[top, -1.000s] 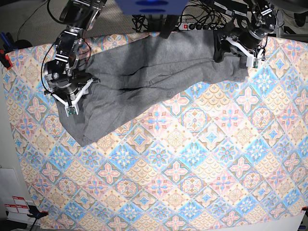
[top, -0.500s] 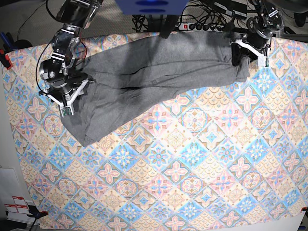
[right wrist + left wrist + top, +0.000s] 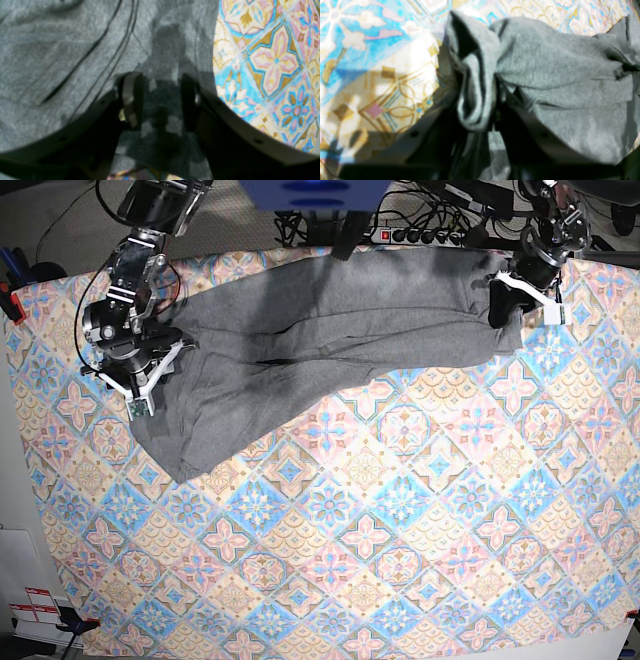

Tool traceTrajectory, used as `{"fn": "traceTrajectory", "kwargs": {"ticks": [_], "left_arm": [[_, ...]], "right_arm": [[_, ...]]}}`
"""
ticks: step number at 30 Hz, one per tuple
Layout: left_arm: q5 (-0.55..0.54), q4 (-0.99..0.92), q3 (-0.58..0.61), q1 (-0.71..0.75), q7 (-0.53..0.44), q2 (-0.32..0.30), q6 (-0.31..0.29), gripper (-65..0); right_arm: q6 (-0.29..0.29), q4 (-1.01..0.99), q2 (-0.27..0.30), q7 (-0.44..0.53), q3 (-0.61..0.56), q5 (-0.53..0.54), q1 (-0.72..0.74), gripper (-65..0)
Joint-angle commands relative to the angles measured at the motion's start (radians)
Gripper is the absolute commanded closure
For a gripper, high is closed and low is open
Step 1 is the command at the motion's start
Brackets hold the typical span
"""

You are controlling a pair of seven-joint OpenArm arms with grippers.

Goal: Fold the T-shirt properly
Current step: 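Regrip the shirt end with the left gripper and tighten, then lift the shirt end with the left gripper and carry it toward the right gripper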

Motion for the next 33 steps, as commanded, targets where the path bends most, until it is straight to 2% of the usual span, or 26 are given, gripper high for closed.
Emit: {"fn": "traceTrajectory", "kwargs": {"ticks": [1,5,9,14,20,23,26,29,33], "left_arm": [[0.179,-0.013,0.014,0.000,0.205,0.015,0.068,-1.6],[0.156,0.074,-0.038,-0.033,0.311,0.004,0.068,-1.6],[0.192,0.114,-0.133,-0.120,0.404,-0.024,0.068,-1.6],[0.209,0.113,-0.141,-0.152,0.413,-0.085,0.068,-1.6],[0.205,0.113,-0.167,-0.166,0.413,-0.142,0.068,-1.6],[0.238,0.117,-0.197,-0.209,0.426,-0.140,0.068,-1.6],[0.271,0.159,-0.194,-0.252,0.507,-0.137,0.068,-1.6],[0.264,0.331,-0.108,-0.237,0.611,-0.130,0.068,-1.6],[0.266,0.605,-0.004,-0.152,0.682,-0.070,0.068,-1.6]], "right_arm": [[-0.005,0.022,0.008,0.014,0.004,0.007,0.002,-23.6],[-0.005,0.054,0.008,0.016,0.011,0.007,0.004,-23.6],[-0.005,0.087,0.007,0.016,0.011,0.009,0.005,-23.6],[-0.006,0.094,0.007,0.016,0.022,0.009,0.005,-23.6],[-0.006,0.094,0.004,0.016,0.122,0.009,0.011,-23.6],[-0.006,0.094,0.004,0.016,0.122,0.009,0.011,-23.8],[-0.006,0.094,0.004,0.016,0.122,0.009,0.011,-23.8],[-0.006,0.091,0.004,0.016,0.122,0.009,0.011,-23.9],[-0.006,0.093,0.004,0.016,0.122,0.009,0.011,-23.9]]}}
